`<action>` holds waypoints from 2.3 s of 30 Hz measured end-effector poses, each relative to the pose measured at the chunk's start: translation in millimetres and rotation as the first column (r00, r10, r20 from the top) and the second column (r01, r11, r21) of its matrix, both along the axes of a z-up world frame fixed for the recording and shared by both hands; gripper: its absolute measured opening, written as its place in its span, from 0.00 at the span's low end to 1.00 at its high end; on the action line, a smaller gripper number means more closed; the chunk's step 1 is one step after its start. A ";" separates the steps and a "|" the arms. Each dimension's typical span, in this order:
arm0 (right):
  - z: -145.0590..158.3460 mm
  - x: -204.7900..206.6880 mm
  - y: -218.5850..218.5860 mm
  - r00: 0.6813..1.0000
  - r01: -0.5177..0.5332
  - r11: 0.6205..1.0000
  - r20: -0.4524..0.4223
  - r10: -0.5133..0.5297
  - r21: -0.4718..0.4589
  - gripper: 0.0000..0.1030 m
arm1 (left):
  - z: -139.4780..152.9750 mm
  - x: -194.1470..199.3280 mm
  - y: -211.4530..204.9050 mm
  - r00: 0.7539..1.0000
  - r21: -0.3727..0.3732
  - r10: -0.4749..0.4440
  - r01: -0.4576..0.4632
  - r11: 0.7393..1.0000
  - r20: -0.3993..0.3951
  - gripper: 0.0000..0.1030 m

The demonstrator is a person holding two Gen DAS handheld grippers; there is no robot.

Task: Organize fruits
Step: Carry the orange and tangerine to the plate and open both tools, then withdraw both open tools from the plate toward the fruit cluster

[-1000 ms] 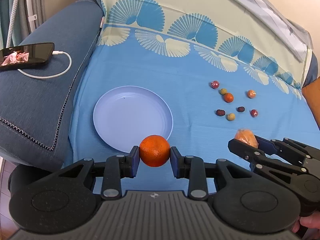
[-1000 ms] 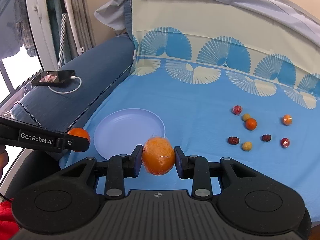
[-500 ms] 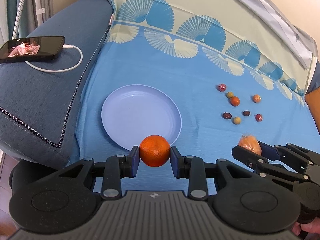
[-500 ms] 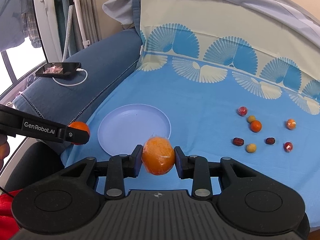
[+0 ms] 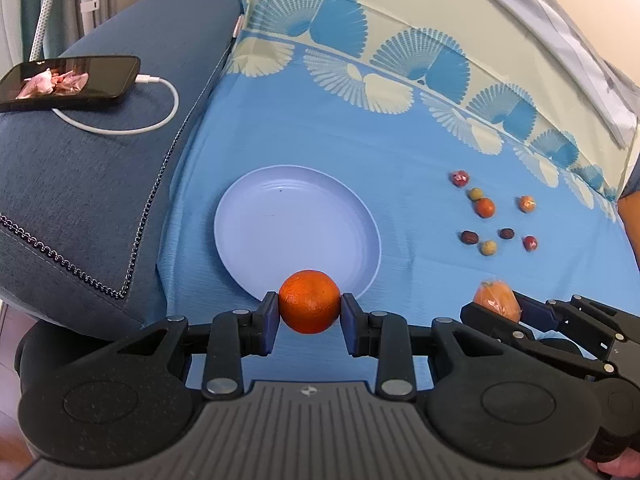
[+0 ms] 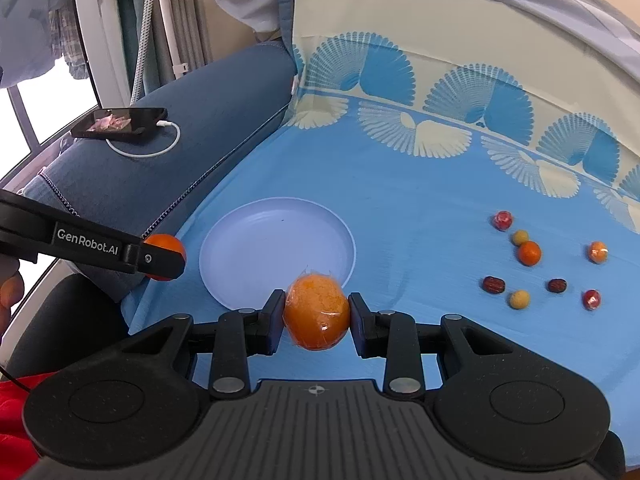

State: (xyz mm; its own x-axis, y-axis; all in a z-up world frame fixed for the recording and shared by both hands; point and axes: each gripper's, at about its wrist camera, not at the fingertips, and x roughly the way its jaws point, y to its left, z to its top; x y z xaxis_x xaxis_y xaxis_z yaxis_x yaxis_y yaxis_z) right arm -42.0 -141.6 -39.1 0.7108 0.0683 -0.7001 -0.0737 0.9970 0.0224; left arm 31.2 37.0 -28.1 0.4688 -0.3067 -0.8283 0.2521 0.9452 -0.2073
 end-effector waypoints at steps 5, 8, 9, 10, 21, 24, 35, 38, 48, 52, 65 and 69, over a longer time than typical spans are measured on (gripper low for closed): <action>-7.4 14.7 4.3 1.000 -0.015 1.000 -0.022 0.015 -0.001 0.34 | -6.1 12.9 1.1 1.000 0.006 0.009 -0.009 1.000 -0.014 0.35; -13.1 24.5 7.1 0.999 -0.026 1.000 -0.037 0.026 -0.001 0.34 | -10.2 20.3 1.3 1.000 0.008 0.012 -0.011 1.000 -0.022 0.35; -15.4 28.1 8.2 0.999 -0.031 1.000 -0.043 0.030 -0.002 0.34 | -12.1 23.3 0.9 1.000 0.010 0.012 -0.012 1.000 -0.026 0.35; -17.7 31.5 9.0 0.998 -0.034 0.999 -0.048 0.034 -0.002 0.34 | -14.0 25.7 0.4 0.999 0.012 0.012 -0.012 1.000 -0.029 0.35; -48.5 76.5 16.6 0.993 -0.076 0.996 -0.097 0.072 -0.038 0.34 | -42.0 68.9 -3.1 0.997 0.043 0.037 -0.034 0.998 -0.070 0.35; -59.3 88.7 18.1 0.990 -0.097 0.994 -0.112 0.091 -0.053 0.34 | -49.7 84.3 -4.8 0.997 0.055 0.040 -0.036 0.998 -0.073 0.35; -88.0 126.9 29.6 0.977 -0.141 0.987 -0.170 0.128 -0.070 0.34 | -81.8 124.8 -16.8 0.993 0.089 0.028 -0.017 0.996 -0.117 0.35; -95.0 132.1 30.0 0.974 -0.145 0.986 -0.189 0.127 -0.081 0.34 | -90.2 130.4 -20.5 0.992 0.110 0.020 -0.006 0.994 -0.124 0.35; -73.8 129.3 25.2 0.985 -0.138 0.981 -0.126 0.121 -0.135 0.87 | -71.7 126.0 -16.5 0.996 0.135 0.071 -0.062 0.989 -0.061 1.00; -56.3 105.2 16.4 0.987 -0.118 0.987 -0.126 0.104 -0.107 0.93 | -55.6 107.4 -14.3 0.996 0.132 0.058 -0.049 0.990 -0.066 1.00; -26.1 34.7 8.7 0.996 -0.030 0.997 -0.081 0.024 -0.073 0.93 | -12.3 38.3 -5.9 0.999 0.082 0.054 -0.053 0.995 -0.004 1.00; -14.2 20.7 7.7 0.999 -0.019 0.997 -0.042 0.016 -0.075 0.94 | -0.8 21.4 -4.0 0.998 0.075 0.063 -0.064 0.995 0.027 1.00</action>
State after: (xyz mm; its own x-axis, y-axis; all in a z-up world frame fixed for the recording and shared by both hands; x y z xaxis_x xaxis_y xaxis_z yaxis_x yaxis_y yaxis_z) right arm -21.3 -133.9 -53.3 0.6805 0.0261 -0.7323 -0.0918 0.9945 -0.0498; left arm 52.6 32.9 -28.8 0.5059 -0.2121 -0.8361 0.1952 0.9723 -0.1285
